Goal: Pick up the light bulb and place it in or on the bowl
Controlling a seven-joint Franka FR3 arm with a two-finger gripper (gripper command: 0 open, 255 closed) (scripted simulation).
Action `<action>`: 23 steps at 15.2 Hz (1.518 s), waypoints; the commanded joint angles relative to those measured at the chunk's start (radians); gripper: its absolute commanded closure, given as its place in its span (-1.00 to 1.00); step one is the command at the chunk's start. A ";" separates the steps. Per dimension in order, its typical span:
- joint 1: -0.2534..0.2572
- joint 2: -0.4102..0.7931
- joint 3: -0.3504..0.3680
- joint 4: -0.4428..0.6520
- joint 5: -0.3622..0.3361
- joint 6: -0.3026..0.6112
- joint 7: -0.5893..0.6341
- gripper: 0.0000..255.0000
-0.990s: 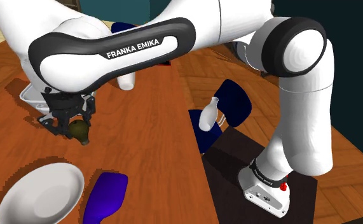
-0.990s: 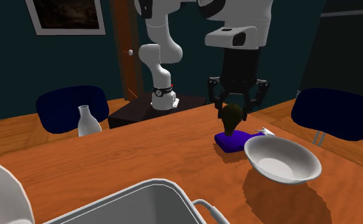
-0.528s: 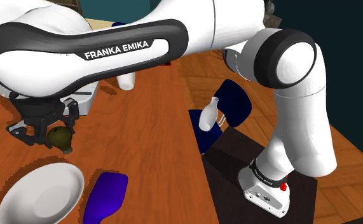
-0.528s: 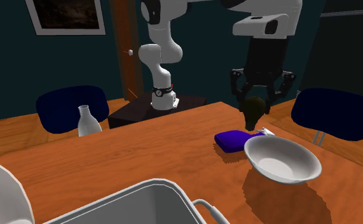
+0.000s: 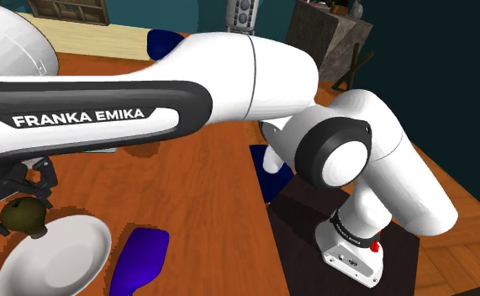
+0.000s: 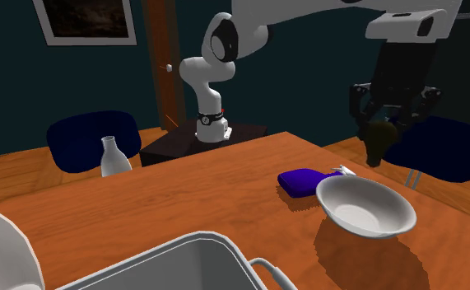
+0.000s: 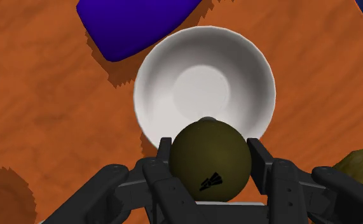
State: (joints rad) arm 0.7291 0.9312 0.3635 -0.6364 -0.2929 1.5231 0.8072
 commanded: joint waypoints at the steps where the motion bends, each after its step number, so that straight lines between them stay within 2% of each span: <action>1: 0.012 0.001 -0.001 -0.012 -0.007 0.017 0.008 1.00; 5: -0.017 -0.039 0.007 -0.146 -0.004 0.104 0.023 1.00; 12: -0.043 -0.058 0.010 -0.278 -0.005 0.212 0.038 1.00; 16: -0.052 -0.055 0.008 -0.337 -0.009 0.271 0.045 1.00; 23: -0.052 -0.055 0.008 -0.337 -0.009 0.271 0.045 1.00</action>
State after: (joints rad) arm 0.6770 0.8764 0.3719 -0.9730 -0.3018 1.7942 0.8521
